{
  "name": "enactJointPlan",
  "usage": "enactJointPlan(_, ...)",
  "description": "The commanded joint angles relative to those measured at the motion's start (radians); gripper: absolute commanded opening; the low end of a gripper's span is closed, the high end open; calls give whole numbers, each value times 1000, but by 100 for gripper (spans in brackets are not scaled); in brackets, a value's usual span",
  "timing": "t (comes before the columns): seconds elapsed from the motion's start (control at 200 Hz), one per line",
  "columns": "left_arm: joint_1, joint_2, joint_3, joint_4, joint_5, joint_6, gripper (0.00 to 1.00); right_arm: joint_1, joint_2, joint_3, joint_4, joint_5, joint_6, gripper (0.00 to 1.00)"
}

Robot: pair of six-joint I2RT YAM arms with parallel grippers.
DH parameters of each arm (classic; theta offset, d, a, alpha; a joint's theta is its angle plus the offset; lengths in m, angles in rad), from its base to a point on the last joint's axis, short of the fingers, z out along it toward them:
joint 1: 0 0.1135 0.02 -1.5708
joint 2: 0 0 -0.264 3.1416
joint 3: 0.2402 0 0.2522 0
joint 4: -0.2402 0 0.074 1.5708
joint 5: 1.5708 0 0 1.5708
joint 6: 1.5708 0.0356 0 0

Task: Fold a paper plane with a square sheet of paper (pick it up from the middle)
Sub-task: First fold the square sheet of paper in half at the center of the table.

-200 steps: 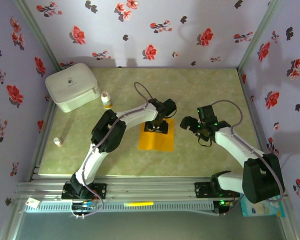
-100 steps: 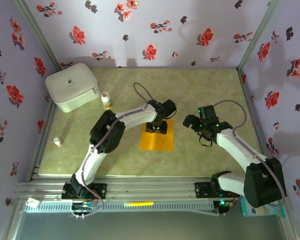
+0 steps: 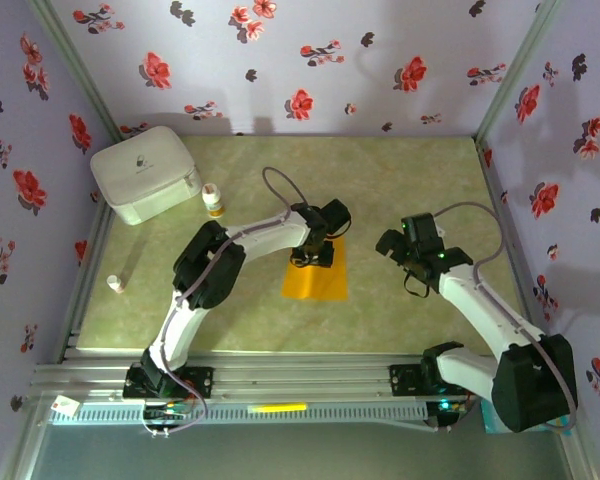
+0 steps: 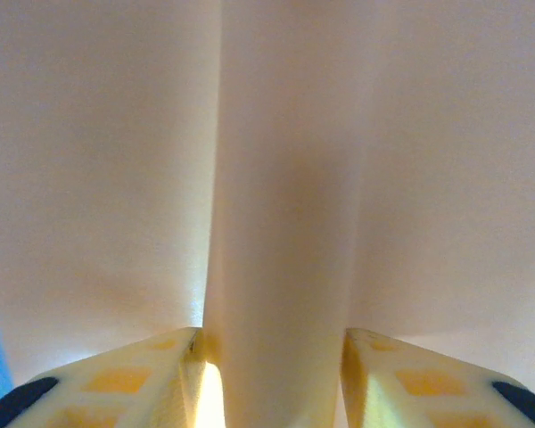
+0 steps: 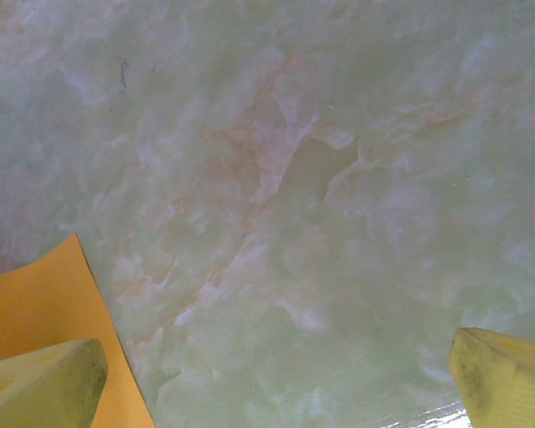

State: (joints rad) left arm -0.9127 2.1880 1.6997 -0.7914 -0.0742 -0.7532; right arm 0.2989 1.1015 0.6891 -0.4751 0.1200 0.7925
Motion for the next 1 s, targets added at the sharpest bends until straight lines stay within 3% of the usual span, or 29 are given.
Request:
enactJointPlan(0.0,-6,-71,-27,44,20,-10,42,-11,-25,-15,15,-12,-14,99)
enactJointPlan(0.32,14,-156,-107,147,98,-38,39,-80,-3,-56,164,-259,11,99)
enactJointPlan(0.42,29,-203,-154,211,152,-55,39,-81,13,-43,173,-252,47,99)
enactJointPlan(0.545,60,-268,-237,349,259,-97,39,-83,30,14,113,-298,-50,99)
enactJointPlan(0.795,116,-359,-451,773,537,-238,40,-88,-7,7,128,-341,-52,94)
enactJointPlan(0.995,121,-362,-525,849,570,-278,40,-87,-11,-3,211,-454,-43,92)
